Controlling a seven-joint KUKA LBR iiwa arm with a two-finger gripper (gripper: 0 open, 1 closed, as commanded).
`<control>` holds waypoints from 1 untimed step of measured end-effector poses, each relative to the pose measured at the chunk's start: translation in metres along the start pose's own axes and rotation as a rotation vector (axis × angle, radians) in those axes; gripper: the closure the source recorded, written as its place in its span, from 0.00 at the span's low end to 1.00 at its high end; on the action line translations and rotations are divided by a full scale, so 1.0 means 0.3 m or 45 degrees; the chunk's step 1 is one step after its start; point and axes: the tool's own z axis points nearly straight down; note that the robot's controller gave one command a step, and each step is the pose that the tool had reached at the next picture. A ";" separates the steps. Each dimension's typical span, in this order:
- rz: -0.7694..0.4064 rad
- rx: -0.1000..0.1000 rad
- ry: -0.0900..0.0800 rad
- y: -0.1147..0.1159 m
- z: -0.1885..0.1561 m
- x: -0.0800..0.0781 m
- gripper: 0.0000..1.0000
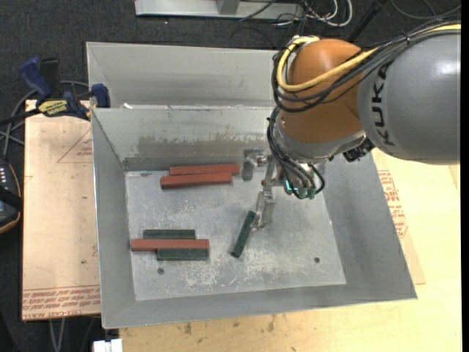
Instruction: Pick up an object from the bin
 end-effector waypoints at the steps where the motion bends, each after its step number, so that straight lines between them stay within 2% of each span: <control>1: -0.238 0.000 -0.004 -0.103 0.467 0.102 0.00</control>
Offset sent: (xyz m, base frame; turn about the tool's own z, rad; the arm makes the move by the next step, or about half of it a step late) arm -0.0301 -0.0307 -0.1368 -0.1895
